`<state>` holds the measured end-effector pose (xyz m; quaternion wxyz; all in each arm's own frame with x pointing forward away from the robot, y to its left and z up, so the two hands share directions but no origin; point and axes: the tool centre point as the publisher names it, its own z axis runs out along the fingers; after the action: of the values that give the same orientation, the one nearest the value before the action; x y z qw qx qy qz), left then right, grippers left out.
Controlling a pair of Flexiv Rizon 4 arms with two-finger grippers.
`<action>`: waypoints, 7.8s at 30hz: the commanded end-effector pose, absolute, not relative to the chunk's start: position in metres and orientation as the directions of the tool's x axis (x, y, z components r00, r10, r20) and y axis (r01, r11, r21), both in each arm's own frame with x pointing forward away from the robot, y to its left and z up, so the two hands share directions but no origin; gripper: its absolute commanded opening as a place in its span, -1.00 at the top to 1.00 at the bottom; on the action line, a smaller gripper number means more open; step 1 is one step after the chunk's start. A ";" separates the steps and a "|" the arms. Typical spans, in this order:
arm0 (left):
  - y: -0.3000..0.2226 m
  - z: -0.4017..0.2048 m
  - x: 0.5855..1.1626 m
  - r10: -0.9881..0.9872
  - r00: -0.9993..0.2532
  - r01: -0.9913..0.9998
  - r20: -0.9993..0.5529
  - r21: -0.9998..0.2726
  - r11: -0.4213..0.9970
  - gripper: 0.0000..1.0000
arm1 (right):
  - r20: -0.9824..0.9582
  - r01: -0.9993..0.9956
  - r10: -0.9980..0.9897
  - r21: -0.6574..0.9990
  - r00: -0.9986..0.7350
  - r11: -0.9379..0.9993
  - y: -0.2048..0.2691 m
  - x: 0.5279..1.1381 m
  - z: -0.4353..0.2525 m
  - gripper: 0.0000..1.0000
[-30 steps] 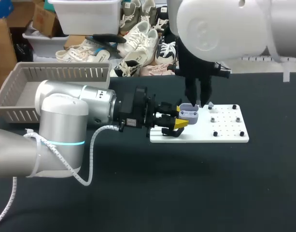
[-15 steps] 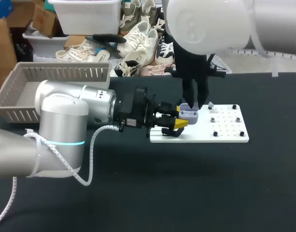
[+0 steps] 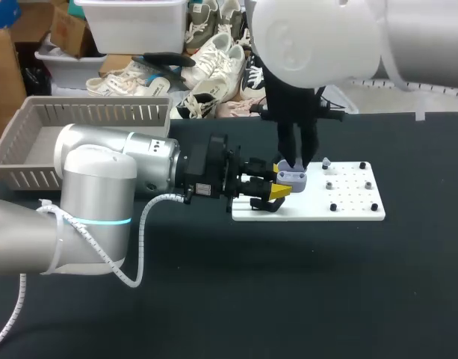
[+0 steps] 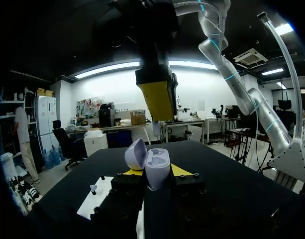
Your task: Pick up each earbud case from the left stands, insert the matching earbuds, close the lid, and place the case in the box.
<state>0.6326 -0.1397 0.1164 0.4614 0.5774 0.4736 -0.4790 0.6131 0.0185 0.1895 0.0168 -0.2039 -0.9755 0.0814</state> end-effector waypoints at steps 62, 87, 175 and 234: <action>-0.140 0.116 0.634 0.104 0.093 0.989 -0.990 0.079 -0.128 1.00 | 0.044 0.419 0.438 -0.218 -0.898 0.881 0.015 0.622 0.160 1.00; -0.140 0.116 0.634 0.104 0.093 0.989 -0.990 0.079 -0.128 1.00 | 0.012 0.457 0.462 -0.128 -0.887 0.880 0.010 0.614 0.172 0.36; -0.140 0.116 0.634 0.104 0.093 0.989 -0.990 0.079 -0.128 1.00 | -0.169 0.268 0.295 0.164 -0.940 0.949 -0.077 0.781 0.036 0.11; -0.140 0.116 0.634 0.104 0.093 0.989 -0.990 0.079 -0.128 1.00 | -0.127 0.309 0.323 0.121 -0.938 0.943 -0.066 0.791 0.021 1.00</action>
<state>0.6329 -0.1399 0.1162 0.4614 0.5774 0.4733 -0.4794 0.7896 -0.0681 0.0218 -0.0740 -0.1598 -0.9830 -0.0518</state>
